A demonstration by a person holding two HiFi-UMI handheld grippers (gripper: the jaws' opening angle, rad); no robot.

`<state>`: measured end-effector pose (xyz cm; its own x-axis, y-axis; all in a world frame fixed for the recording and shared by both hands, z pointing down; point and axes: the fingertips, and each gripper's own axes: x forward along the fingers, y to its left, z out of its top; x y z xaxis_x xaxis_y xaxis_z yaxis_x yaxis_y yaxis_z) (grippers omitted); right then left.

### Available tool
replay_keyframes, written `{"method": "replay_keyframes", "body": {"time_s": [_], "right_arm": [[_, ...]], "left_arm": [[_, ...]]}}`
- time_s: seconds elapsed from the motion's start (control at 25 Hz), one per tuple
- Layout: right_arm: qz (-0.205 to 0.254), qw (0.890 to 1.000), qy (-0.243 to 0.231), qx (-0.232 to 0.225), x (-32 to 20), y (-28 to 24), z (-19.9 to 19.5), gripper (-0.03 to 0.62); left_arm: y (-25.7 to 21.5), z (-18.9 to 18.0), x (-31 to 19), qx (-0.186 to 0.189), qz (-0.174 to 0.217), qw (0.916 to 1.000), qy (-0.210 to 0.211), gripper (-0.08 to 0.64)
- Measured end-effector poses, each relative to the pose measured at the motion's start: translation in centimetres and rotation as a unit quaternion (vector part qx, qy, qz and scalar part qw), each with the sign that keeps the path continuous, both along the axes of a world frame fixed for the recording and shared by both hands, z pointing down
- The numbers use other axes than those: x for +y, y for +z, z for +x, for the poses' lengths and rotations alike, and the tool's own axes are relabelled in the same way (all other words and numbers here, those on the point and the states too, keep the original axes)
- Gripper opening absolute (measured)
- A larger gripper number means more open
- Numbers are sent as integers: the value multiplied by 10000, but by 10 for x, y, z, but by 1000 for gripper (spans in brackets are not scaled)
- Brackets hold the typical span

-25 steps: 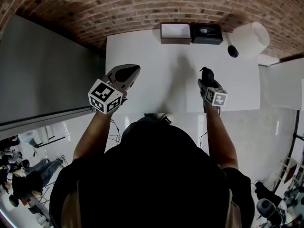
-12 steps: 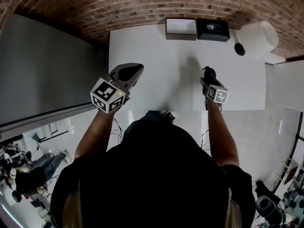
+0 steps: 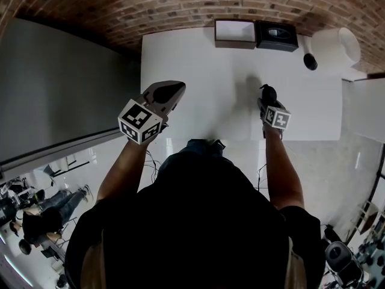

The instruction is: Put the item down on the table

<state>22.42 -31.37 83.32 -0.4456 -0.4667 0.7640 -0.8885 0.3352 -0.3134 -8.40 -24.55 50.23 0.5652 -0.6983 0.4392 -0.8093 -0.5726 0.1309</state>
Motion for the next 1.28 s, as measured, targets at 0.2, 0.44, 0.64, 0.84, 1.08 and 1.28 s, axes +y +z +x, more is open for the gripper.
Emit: {"method": "replay_keyframes", "body": {"time_s": [0.2, 0.44, 0.64, 0.84, 1.08, 1.28], "right_arm": [[-159, 9998, 74, 49, 0, 11, -2, 345], [-214, 9996, 89, 169, -3, 21, -1, 345], [-207, 9996, 80, 170, -8, 28, -4, 345], [-318, 9992, 152, 202, -12, 42, -2, 345], [-295, 9990, 148, 307, -16, 47, -4, 345], [-267, 9987, 127, 403, -17, 49, -6, 345]], "left_arm": [[6, -5, -3, 11, -67, 10000, -21, 15], [11, -10, -8, 15, -106, 9999, -38, 15], [14, -15, -10, 29, -187, 9998, -53, 15], [17, -18, -15, 47, -224, 9997, -39, 15], [23, -16, -18, 108, -256, 9996, -3, 15], [25, -19, -16, 121, -290, 9995, -1, 15]]}}
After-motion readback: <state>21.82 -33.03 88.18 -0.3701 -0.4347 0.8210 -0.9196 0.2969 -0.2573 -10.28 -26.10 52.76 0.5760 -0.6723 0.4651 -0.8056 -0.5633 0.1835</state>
